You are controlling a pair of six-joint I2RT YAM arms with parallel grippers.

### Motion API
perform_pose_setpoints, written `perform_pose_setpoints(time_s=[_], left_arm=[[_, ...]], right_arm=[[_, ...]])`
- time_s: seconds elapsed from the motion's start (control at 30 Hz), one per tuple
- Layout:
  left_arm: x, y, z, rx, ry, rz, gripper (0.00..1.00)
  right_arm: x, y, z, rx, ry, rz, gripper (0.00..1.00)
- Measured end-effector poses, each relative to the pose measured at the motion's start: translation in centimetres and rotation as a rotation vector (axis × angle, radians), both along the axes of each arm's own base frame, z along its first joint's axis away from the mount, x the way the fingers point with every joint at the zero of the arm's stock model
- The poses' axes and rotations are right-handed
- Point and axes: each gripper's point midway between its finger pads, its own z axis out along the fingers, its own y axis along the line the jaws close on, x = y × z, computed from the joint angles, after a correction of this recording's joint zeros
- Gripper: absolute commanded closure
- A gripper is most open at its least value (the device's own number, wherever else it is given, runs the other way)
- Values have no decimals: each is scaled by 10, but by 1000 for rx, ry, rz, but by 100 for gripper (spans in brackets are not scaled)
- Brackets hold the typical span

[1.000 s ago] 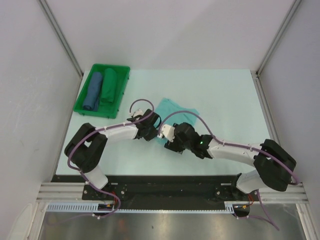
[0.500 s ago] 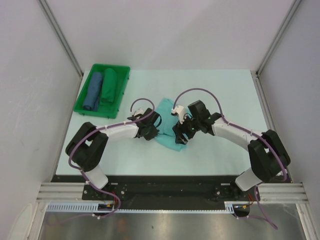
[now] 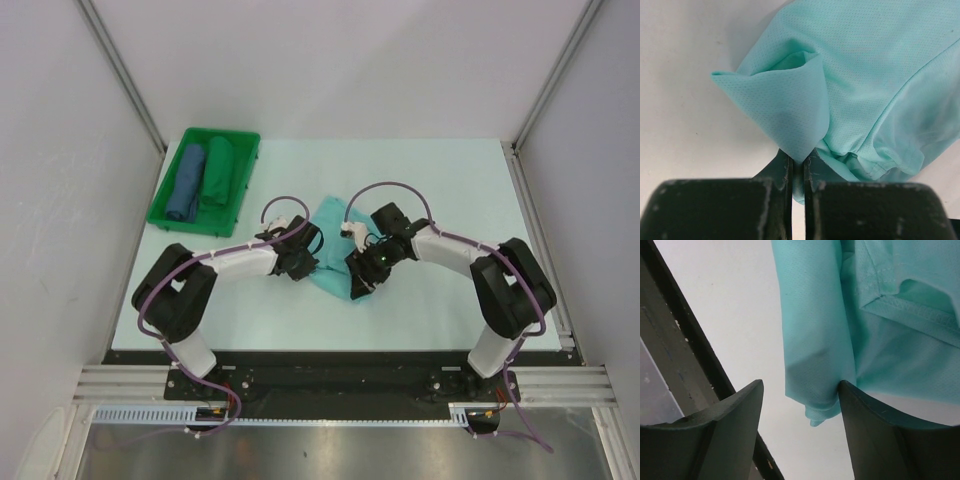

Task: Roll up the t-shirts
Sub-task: Roll the T-shirt to the center of the board.

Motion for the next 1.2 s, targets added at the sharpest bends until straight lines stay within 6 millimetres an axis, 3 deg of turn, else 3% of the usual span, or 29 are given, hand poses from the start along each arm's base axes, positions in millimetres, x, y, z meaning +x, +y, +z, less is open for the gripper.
perform_pose_setpoints(time_s=[0.17, 0.4, 0.57, 0.67, 0.8, 0.93, 1.07, 1.2], left_arm=[[0, 0, 0, 0, 1, 0, 100], [0, 0, 0, -3, 2, 1, 100], [0, 0, 0, -4, 3, 2, 100], [0, 0, 0, -4, 3, 2, 100], [-1, -1, 0, -6, 5, 2, 100], [-1, -1, 0, -9, 6, 7, 100], [0, -2, -1, -14, 8, 16, 99], [0, -2, -1, -19, 17, 38, 100]], right_arm=[[4, -1, -1, 20, 94, -46, 42], [9, -6, -9, -11, 134, -100, 33], [9, -7, -13, -47, 111, -99, 35], [6, -4, -15, -56, 110, -86, 42], [-1, -2, -17, -46, 153, -79, 66], [-2, -4, -20, -14, 258, -107, 69], [3, -11, -26, 28, 362, -160, 64], [4, -16, -28, 31, 400, -184, 46]])
